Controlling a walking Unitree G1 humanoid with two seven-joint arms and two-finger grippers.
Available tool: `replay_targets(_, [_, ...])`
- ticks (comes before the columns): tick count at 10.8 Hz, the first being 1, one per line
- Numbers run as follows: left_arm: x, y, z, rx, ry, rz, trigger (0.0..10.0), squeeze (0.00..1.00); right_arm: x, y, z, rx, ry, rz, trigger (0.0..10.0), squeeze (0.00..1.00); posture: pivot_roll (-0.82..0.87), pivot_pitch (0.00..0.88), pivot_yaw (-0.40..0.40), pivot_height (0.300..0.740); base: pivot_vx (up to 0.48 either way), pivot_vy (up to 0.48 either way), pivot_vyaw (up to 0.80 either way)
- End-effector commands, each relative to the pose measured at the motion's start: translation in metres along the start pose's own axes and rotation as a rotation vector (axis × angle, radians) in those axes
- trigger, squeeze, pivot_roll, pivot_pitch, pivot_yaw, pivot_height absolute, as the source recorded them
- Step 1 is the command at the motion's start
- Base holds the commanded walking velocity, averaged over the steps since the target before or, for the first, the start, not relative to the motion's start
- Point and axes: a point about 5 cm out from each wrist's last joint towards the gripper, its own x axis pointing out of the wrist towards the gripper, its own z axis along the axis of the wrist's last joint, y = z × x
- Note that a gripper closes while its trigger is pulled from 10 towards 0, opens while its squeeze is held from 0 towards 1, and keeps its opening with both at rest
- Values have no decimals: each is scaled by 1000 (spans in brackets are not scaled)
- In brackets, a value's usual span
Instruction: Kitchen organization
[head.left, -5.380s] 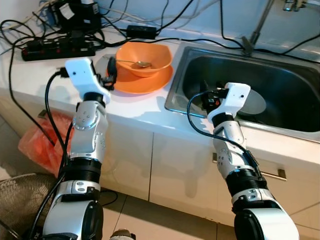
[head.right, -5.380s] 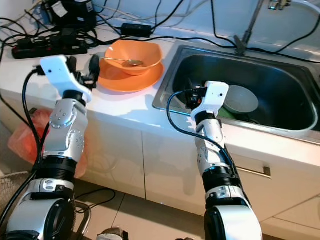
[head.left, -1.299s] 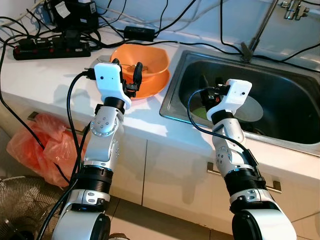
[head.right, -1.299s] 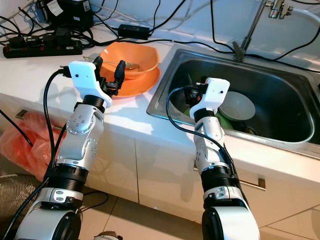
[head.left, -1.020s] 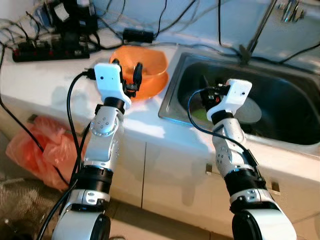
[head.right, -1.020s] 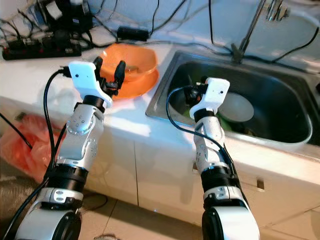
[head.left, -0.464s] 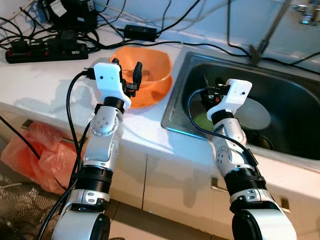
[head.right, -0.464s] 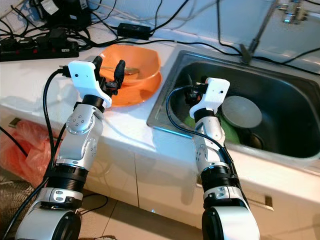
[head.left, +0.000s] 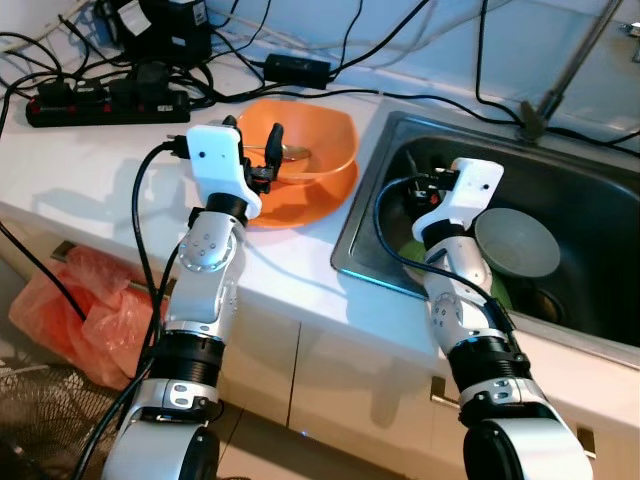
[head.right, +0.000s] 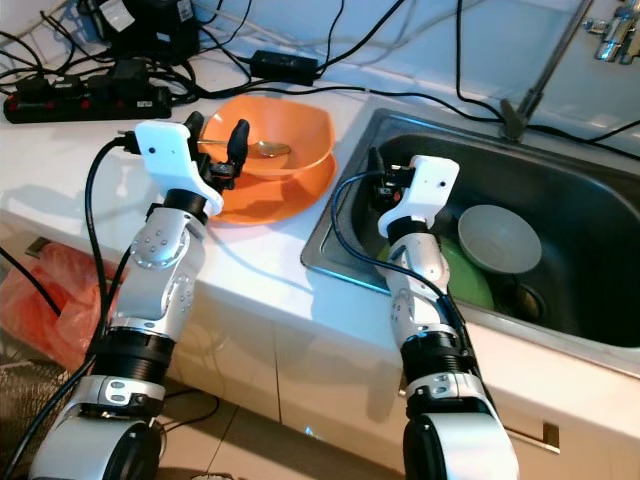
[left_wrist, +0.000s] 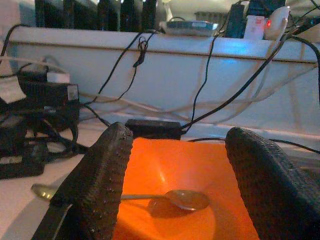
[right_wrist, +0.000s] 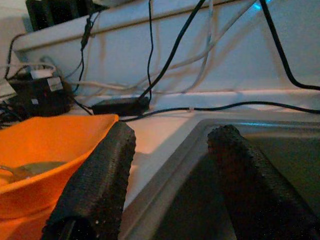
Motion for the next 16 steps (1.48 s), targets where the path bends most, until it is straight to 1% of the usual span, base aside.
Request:
replay_targets(1, [1,-5,3,-4,-6,-20,10000,0,-2,-5,-1,-6,8,-8,10000,0,221,51,-63,740,296,0,0])
replay_targets(5, [0,-6,3,-3,-6,-25,10000,0,-2,-5,-1,-7,8,-7,10000,0,221,54,-64,740,327,0,0])
replay_targets(11, [0,-9,5,-16,-13,-41,10000,0,-2,-4,-2,-5,13,-4,10000,0,223,54,-64,740,0,0,0])
replay_targets(12, [0,-8,9,-14,-27,-40,10000,0,-2,-3,-2,-4,13,-3,10000,0,223,54,-64,740,0,0,0])
replay_targets(14, [2,-13,41,-9,-131,-71,10000,0,-3,-4,-3,-3,15,-3,10000,0,228,54,-65,740,0,0,0])
replay_targets(15, [3,-11,49,-11,-156,-63,10000,0,-3,-4,-4,-3,18,-3,10000,0,230,55,-66,740,0,0,0])
replay_targets(16, [4,-1,60,-28,-191,-20,10000,0,-3,-2,-4,-1,21,1,10000,0,234,56,-66,740,0,0,0])
